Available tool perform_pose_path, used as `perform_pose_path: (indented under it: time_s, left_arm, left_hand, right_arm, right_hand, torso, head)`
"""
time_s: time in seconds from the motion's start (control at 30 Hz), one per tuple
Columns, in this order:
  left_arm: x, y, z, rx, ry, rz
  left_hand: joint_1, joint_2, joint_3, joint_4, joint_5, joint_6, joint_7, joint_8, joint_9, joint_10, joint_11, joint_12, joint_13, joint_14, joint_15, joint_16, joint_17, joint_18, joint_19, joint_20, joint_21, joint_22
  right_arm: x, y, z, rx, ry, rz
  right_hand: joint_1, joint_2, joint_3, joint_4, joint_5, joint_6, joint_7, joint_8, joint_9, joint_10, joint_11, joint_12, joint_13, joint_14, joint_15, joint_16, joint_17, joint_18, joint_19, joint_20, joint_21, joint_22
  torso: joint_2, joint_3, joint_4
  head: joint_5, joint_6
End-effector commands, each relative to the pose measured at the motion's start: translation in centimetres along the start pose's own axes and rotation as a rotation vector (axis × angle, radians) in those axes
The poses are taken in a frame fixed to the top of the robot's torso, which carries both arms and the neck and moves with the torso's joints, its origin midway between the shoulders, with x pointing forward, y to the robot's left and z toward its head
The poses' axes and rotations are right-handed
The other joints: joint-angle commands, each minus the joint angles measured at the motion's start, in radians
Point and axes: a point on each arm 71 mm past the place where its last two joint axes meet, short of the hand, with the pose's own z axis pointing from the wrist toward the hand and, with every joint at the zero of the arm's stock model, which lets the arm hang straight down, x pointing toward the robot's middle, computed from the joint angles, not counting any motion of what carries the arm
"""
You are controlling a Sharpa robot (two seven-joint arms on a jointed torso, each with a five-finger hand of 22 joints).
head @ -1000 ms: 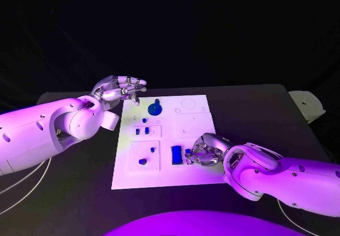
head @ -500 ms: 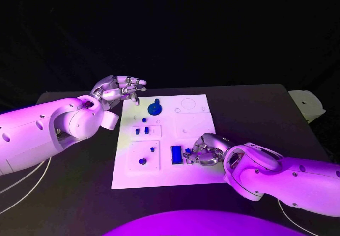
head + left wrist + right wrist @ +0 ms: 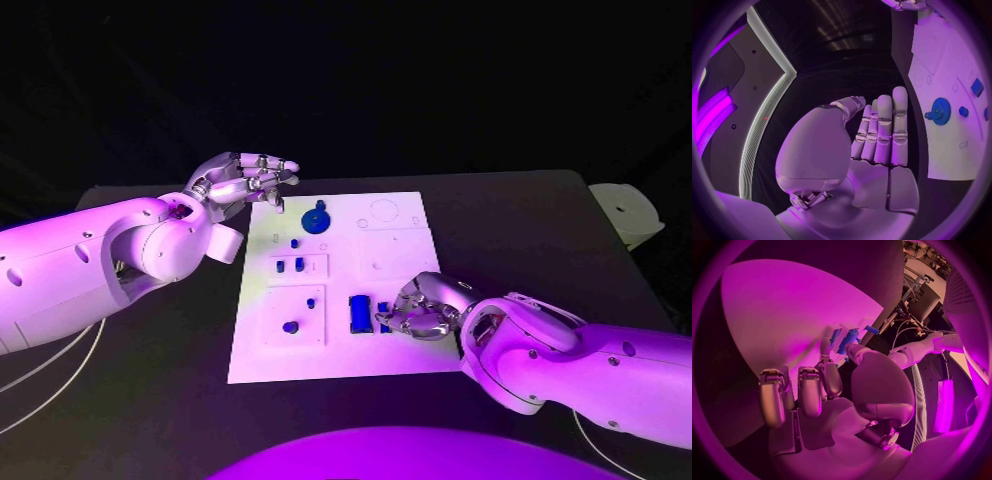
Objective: Assemble the parts on the task board
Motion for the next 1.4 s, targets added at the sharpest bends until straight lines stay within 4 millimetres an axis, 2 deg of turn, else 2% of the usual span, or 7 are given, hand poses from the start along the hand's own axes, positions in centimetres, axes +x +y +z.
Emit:
perform_pose_path:
  time_s: [0.03, 0.2, 0.3, 0.5, 0.97, 1.3, 1.4]
  left_arm:
    - [0.16, -0.09, 0.04, 0.006, 0.014, -0.007]
    - [0.18, -0.08, 0.04, 0.005, 0.014, -0.007]
    - [0.16, -0.08, 0.04, 0.005, 0.013, -0.007]
    - [0.19, -0.08, 0.07, 0.006, 0.014, -0.007]
    - [0.2, -0.08, 0.08, 0.006, 0.015, -0.007]
    - [0.17, -0.07, 0.07, 0.006, 0.014, -0.007]
    - [0.14, -0.05, 0.06, 0.007, 0.013, -0.007]
  left_hand:
    - [-0.011, 0.002, 0.004, 0.002, 0.003, -0.007, 0.001, 0.002, -0.001, -0.005, 0.001, 0.007, 0.0, -0.007, -0.002, -0.002, -0.001, 0.006, -0.006, -0.001, -0.004, -0.001]
    - [-0.012, 0.003, 0.005, 0.002, 0.003, -0.007, 0.001, 0.002, -0.001, -0.006, 0.001, 0.007, 0.0, -0.007, -0.002, -0.002, -0.001, 0.006, -0.006, -0.001, -0.004, -0.001]
    - [-0.012, 0.003, 0.005, 0.002, 0.003, -0.007, 0.001, 0.002, -0.001, -0.006, 0.001, 0.007, 0.0, -0.007, -0.002, -0.002, -0.001, 0.006, -0.006, -0.001, -0.004, -0.001]
    - [-0.012, 0.004, 0.006, 0.002, 0.004, -0.007, 0.0, 0.003, -0.001, -0.006, 0.0, 0.008, 0.0, -0.007, -0.002, -0.002, -0.001, 0.007, -0.006, -0.001, -0.005, -0.001]
    - [-0.011, 0.005, 0.006, 0.002, 0.004, -0.007, 0.0, 0.003, -0.001, -0.006, 0.0, 0.008, 0.0, -0.007, -0.002, -0.002, -0.001, 0.007, -0.006, -0.001, -0.005, -0.001]
    - [-0.011, 0.005, 0.006, 0.002, 0.004, -0.007, 0.0, 0.003, -0.001, -0.006, 0.0, 0.008, 0.0, -0.007, -0.002, -0.002, -0.001, 0.007, -0.006, -0.001, -0.005, -0.001]
    - [-0.011, 0.005, 0.006, 0.002, 0.004, -0.007, 0.0, 0.003, -0.001, -0.006, 0.0, 0.008, 0.0, -0.007, -0.002, -0.002, -0.001, 0.007, -0.006, -0.001, -0.005, -0.001]
  right_arm:
    - [-0.07, 0.04, -0.13, -0.019, -0.009, -0.023]
    - [-0.14, -0.35, -0.21, -0.015, 0.002, -0.036]
    - [-0.09, -0.45, -0.2, -0.019, 0.014, -0.044]
    - [-0.08, -0.5, -0.08, -0.027, 0.016, -0.057]
    - [0.22, -0.17, 0.71, -0.035, 0.008, -0.083]
    - [0.05, 0.02, 0.56, -0.051, -0.015, -0.074]
    - [-0.54, 0.02, 0.29, -0.076, -0.057, -0.04]
  right_hand:
    - [0.003, 0.01, -0.007, -0.003, 0.011, 0.003, 0.003, -0.007, 0.0, 0.004, -0.002, 0.004, 0.077, 0.09, -0.004, 0.004, 0.18, -0.005, 0.103, -0.006, 0.003, 0.262]
    - [0.064, 0.014, -0.011, -0.021, 0.014, 0.001, 0.003, -0.008, -0.001, 0.004, -0.002, 0.003, 0.077, 0.09, -0.005, 0.004, 0.18, -0.006, 0.103, -0.006, 0.003, 0.262]
    - [0.148, 0.011, 0.003, -0.058, -0.093, -0.002, 0.002, -0.012, -0.003, 0.004, -0.003, 0.001, 0.078, 0.09, -0.005, 0.004, 0.179, -0.005, 0.103, -0.006, 0.002, 0.262]
    - [0.193, -0.009, 0.007, -0.081, -0.13, -0.001, 0.002, -0.016, -0.006, 0.003, -0.003, 0.0, 0.078, 0.09, -0.005, 0.004, 0.181, -0.005, 0.103, -0.006, 0.002, 0.262]
    - [0.19, -0.013, 0.002, -0.075, -0.145, 0.003, 0.004, -0.017, -0.008, 0.004, -0.002, 0.003, 0.08, 0.09, -0.004, 0.005, 0.182, -0.005, 0.103, -0.006, 0.002, 0.262]
    - [0.176, -0.021, -0.01, -0.055, -0.116, 0.005, 0.005, -0.018, -0.01, 0.004, -0.001, 0.002, 0.08, 0.09, -0.003, 0.004, 0.181, -0.005, 0.103, -0.005, 0.001, 0.261]
    - [0.163, -0.024, -0.02, -0.039, -0.11, 0.006, 0.006, -0.019, -0.011, 0.004, 0.0, 0.001, 0.079, 0.09, -0.003, 0.004, 0.18, -0.005, 0.102, -0.004, -0.001, 0.261]
  torso:
    - [0.0, -0.0004, 0.0]
    - [0.0, -0.0005, -0.0001]
    - [-0.001, -0.0001, -0.001]
    - [-0.001, -0.0007, -0.0001]
    - [0.0, -0.0015, 0.0002]
    - [-0.001, -0.0015, 0.0001]
    - [-0.003, -0.0031, -0.0007]
  head:
    - [0.0, 0.001]
    - [0.001, 0.001]
    - [0.001, 0.001]
    - [0.0, 0.003]
    - [0.0, 0.008]
    - [-0.001, 0.014]
    - [-0.003, 0.02]
